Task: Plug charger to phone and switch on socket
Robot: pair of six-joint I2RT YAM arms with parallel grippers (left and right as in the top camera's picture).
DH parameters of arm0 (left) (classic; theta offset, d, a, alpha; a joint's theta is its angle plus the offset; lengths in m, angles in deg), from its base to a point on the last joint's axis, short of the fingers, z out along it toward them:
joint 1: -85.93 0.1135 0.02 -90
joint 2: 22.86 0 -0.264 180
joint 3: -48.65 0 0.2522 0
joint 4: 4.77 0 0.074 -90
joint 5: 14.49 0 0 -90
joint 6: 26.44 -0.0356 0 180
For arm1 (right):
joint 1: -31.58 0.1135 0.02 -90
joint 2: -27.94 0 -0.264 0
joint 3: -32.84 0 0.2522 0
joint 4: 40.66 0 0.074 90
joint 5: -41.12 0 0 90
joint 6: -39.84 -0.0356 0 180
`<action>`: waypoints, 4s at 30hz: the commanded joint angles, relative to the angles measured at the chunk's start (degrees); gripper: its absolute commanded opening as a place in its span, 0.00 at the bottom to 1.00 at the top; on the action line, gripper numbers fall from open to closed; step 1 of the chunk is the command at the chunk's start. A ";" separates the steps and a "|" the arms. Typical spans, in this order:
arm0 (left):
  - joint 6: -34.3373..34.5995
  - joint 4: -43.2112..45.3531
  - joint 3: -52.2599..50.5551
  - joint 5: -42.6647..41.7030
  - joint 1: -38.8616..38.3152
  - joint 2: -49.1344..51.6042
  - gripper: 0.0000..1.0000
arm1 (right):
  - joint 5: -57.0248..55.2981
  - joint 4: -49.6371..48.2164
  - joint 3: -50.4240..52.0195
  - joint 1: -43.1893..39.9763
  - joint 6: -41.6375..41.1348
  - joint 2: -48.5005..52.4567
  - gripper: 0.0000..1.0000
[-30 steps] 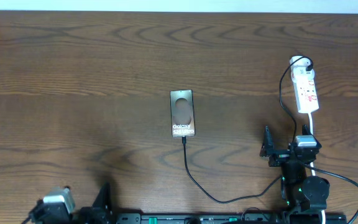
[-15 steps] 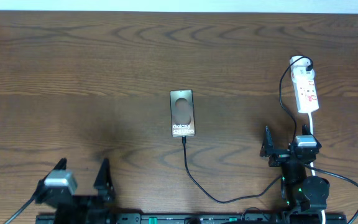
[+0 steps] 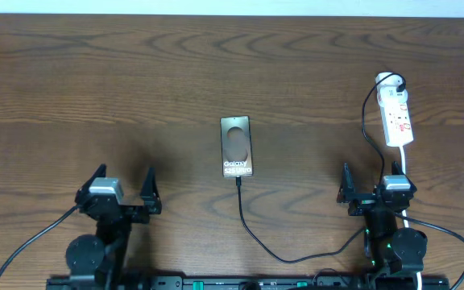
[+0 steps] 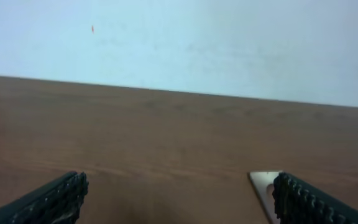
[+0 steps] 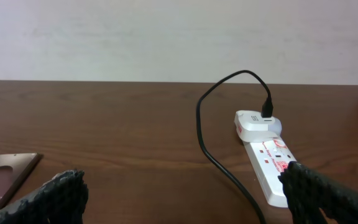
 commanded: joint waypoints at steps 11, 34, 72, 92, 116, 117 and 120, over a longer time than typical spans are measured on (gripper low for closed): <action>-0.76 15.39 -13.14 1.40 -0.17 -0.20 0.97 | -0.07 0.24 0.07 0.55 0.63 -0.33 0.99; -4.83 9.77 -13.14 3.54 -0.24 -0.20 0.97 | -0.04 0.24 0.07 0.55 0.63 -0.33 0.99; -4.59 10.10 -13.14 2.71 -0.20 -0.04 0.97 | -0.04 0.24 0.07 0.55 0.63 -0.28 0.99; -4.59 10.12 -13.14 2.71 -0.17 -0.04 0.97 | -0.04 0.24 0.07 0.55 0.63 -0.28 0.99; -4.59 10.12 -13.14 2.71 -0.20 -0.04 0.97 | -0.07 0.24 0.04 0.55 0.63 -0.24 0.99; -4.57 10.12 -13.14 2.71 -0.20 -0.04 0.97 | -0.04 0.24 0.04 0.55 0.63 -0.24 0.99; -4.57 10.12 -13.14 2.71 -0.17 -0.04 0.97 | -0.04 0.26 0.04 0.55 0.63 -0.24 0.99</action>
